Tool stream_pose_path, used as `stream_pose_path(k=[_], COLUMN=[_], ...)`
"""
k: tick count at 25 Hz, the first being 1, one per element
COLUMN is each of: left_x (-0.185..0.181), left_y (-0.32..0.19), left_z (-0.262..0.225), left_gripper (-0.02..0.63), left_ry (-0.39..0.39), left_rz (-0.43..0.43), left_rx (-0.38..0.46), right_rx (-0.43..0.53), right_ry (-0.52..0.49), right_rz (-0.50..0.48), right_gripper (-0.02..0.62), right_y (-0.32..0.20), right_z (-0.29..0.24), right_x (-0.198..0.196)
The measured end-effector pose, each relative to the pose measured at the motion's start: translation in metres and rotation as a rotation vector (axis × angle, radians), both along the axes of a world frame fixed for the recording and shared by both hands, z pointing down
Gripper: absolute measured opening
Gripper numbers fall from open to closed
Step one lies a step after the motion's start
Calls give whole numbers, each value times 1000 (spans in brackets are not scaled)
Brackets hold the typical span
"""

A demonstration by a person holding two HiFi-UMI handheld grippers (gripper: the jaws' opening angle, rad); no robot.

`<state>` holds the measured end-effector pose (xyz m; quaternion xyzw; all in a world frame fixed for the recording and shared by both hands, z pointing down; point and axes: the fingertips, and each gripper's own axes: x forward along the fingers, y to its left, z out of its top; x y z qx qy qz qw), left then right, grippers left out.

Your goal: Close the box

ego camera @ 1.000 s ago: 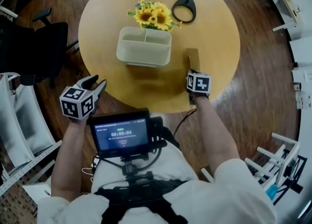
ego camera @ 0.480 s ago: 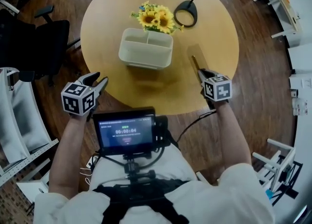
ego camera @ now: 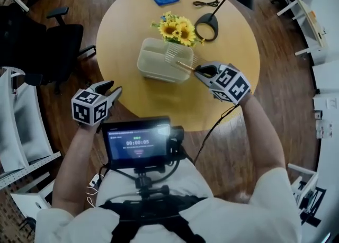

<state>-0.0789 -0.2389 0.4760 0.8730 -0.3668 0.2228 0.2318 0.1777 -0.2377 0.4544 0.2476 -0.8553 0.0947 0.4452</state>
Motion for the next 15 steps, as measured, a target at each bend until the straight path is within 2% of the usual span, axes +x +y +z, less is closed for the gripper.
stream_pose_path(k=[7, 11, 15], left_x=[-5, -4, -10], left_y=[8, 16, 20], left_z=[4, 4, 3], left_gripper=[161, 160, 160], left_ry=[-18, -21, -19], left_rz=[-39, -51, -66], left_rx=[1, -13, -11], right_rx=[-93, -139, -161], right_ry=[8, 30, 35], right_rz=[-167, -205, -198], right_gripper=[9, 9, 9], right_y=[-14, -15, -19], right_z=[37, 51, 58], right_x=[-60, -64, -60])
